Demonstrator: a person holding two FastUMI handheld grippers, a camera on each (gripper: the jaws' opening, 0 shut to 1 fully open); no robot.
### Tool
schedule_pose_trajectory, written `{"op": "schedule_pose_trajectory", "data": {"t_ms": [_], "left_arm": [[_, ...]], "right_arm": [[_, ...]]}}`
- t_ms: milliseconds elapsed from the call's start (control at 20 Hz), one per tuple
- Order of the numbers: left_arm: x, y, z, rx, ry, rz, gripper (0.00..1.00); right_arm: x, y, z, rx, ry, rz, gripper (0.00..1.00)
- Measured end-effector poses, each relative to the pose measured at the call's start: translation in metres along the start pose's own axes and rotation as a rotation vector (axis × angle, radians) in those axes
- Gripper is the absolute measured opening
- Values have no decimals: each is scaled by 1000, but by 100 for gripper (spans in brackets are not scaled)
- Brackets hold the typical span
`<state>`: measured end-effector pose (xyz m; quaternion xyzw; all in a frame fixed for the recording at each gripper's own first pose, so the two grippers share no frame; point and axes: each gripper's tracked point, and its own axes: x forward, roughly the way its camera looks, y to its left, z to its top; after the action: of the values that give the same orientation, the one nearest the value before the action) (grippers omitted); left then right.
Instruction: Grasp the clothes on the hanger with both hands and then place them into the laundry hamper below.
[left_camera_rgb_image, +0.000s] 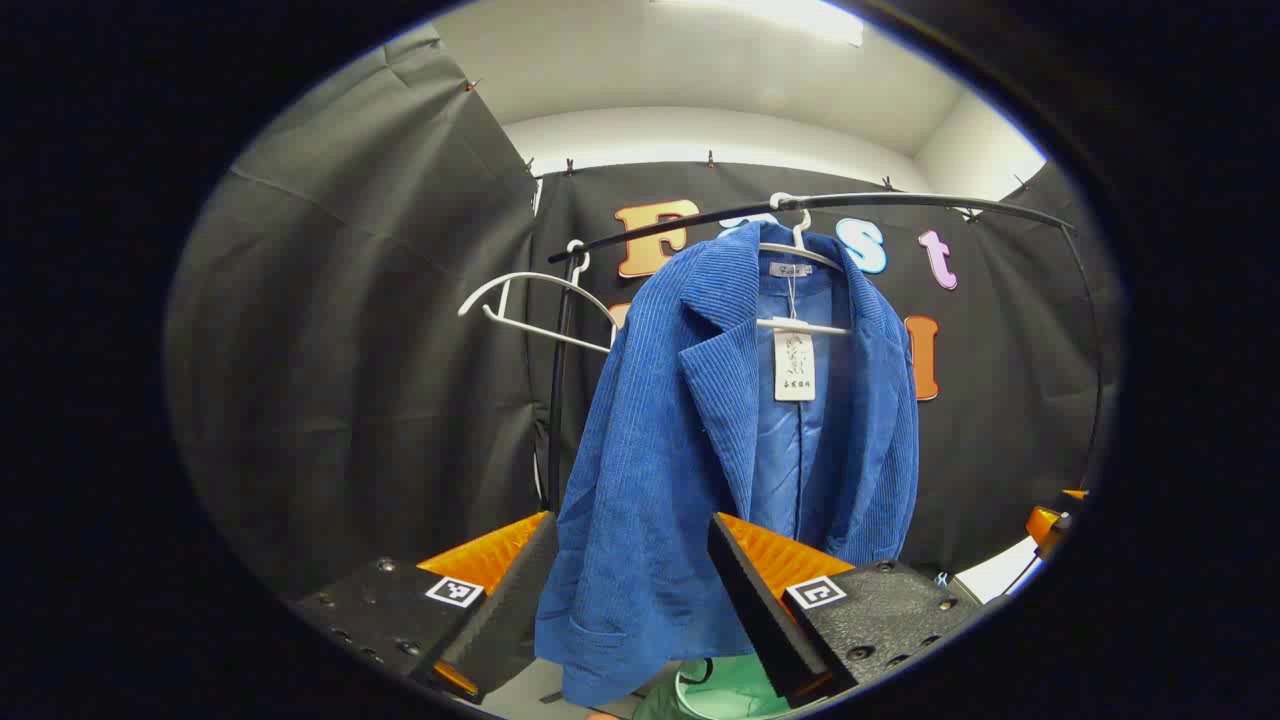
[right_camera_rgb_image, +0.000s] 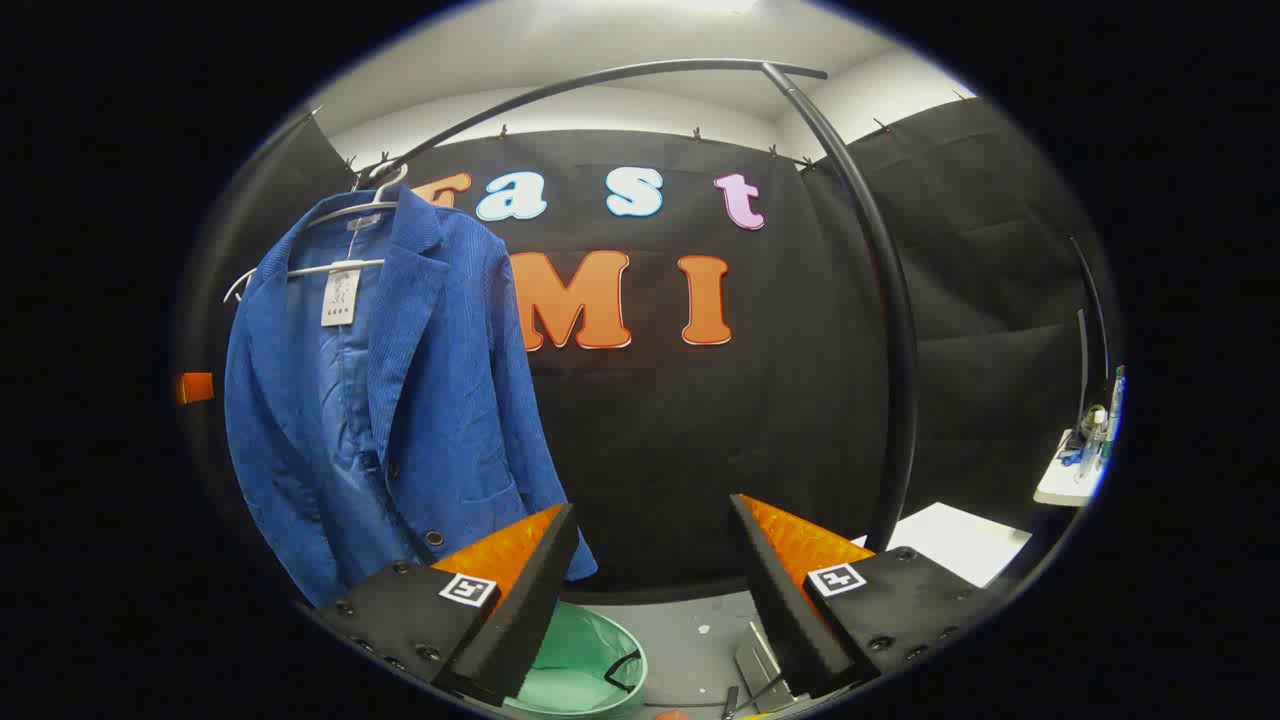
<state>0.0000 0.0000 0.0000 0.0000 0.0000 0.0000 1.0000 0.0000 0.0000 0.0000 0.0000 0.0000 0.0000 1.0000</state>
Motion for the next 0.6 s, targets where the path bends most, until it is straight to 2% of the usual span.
{"op": "schedule_pose_trajectory", "data": {"t_ms": [50,600], "left_arm": [[-1,0,-1,-2,1,0,95],[-2,-2,-7,-21,18,-7,95]], "right_arm": [[1,0,-2,2,4,2,98],[4,5,-2,0,6,5,98]]}}
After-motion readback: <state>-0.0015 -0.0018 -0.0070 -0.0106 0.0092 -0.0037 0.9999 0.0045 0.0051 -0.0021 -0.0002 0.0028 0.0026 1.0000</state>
